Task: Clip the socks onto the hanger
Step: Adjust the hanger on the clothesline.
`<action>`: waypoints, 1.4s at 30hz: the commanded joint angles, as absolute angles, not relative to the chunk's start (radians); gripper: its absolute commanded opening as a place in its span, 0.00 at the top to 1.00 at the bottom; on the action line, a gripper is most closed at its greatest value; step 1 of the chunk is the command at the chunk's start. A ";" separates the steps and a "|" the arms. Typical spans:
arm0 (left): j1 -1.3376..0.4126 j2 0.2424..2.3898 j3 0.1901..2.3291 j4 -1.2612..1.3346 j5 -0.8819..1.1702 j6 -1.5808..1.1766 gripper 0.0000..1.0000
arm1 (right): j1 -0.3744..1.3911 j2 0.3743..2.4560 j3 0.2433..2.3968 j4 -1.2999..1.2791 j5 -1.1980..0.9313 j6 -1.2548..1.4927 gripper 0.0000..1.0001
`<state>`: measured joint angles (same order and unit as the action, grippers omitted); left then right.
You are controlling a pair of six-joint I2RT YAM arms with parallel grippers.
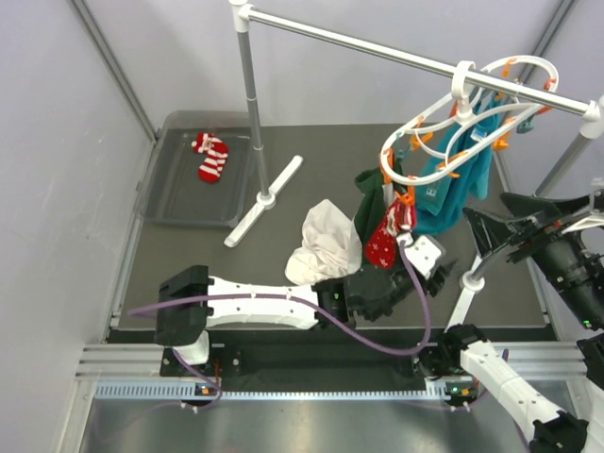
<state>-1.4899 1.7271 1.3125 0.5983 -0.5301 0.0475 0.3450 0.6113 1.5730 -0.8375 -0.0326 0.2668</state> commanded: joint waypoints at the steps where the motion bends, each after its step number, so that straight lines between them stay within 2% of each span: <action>1: -1.433 1.695 1.351 0.640 -0.463 0.003 0.35 | 0.357 0.640 1.566 -0.818 -0.237 0.161 0.18; 5: -1.399 1.660 1.339 0.600 -0.428 -0.031 0.35 | 0.356 0.736 1.578 -0.812 -0.421 0.158 0.21; 13: -1.384 1.531 1.235 0.603 -0.407 -0.061 0.35 | 0.357 0.840 1.569 -0.735 -0.552 0.156 0.21; 22: -1.384 1.459 1.183 0.603 -0.387 -0.089 0.35 | 0.356 0.871 1.546 -0.635 -0.526 0.160 0.25; 27: -1.384 1.454 1.180 0.601 -0.388 -0.103 0.35 | 0.360 0.884 1.528 -0.594 -0.549 0.187 0.36; 42: -1.382 1.451 1.178 0.591 -0.383 -0.124 0.35 | 0.397 0.877 1.511 -0.615 -0.496 0.161 0.39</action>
<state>-1.3872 1.4883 1.1770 0.5671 -0.3962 -0.1078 0.3801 0.8783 1.5116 -0.6365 -0.5129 0.1814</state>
